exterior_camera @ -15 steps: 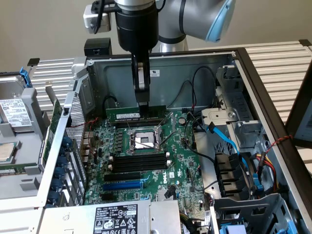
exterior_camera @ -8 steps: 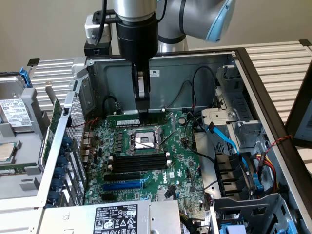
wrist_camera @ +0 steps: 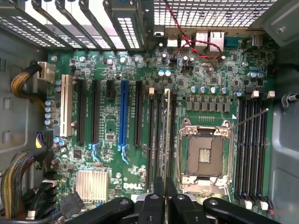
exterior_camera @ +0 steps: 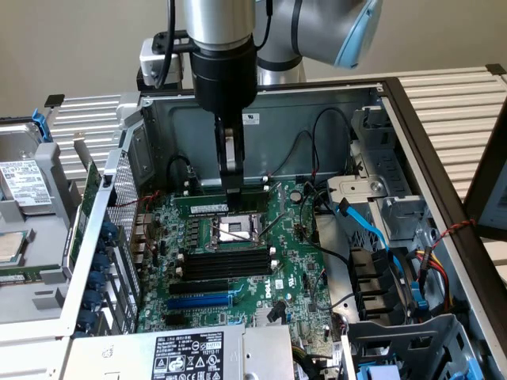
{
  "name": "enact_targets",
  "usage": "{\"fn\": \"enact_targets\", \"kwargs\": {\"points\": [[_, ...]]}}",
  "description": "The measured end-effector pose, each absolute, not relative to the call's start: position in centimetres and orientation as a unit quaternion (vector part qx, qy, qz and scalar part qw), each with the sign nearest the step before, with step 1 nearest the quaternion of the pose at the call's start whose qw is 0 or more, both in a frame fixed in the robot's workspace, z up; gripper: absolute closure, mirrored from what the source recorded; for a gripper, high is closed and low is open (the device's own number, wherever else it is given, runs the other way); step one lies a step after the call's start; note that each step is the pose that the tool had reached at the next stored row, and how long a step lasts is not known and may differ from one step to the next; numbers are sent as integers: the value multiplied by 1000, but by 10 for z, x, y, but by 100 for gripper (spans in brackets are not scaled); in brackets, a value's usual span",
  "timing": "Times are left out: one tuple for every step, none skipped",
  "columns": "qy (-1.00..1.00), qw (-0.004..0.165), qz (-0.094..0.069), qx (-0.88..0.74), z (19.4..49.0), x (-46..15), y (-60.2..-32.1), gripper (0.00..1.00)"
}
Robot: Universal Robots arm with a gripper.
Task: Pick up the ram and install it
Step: 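Insert the ram into the slot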
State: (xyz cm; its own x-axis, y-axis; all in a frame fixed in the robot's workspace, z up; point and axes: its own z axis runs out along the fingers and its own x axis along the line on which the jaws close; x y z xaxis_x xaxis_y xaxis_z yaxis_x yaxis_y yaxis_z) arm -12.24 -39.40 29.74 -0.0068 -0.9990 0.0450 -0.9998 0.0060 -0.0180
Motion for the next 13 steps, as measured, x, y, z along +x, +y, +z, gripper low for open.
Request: {"fn": "enact_targets", "kwargs": {"points": [[-709, 10, 22, 705, 297, -122, -394, 87], [-709, 10, 22, 705, 296, -122, -394, 87], [-709, 10, 23, 705, 295, -123, -394, 87], [-709, 11, 24, 705, 294, -123, -394, 87], [-709, 13, 25, 705, 293, -123, -394, 87], [-709, 14, 26, 705, 292, -123, -394, 87], [-709, 15, 27, 705, 291, -123, -394, 87], [-709, 15, 28, 705, 289, -123, -394, 87], [-709, 15, 28, 705, 288, -123, -394, 87], [-709, 15, 28, 705, 286, -123, -394, 87], [-709, 15, 28, 705, 284, -123, -394, 87], [-709, 15, 28, 705, 282, -123, -394, 87], [-709, 15, 28, 705, 280, -123, -394, 87]]}}
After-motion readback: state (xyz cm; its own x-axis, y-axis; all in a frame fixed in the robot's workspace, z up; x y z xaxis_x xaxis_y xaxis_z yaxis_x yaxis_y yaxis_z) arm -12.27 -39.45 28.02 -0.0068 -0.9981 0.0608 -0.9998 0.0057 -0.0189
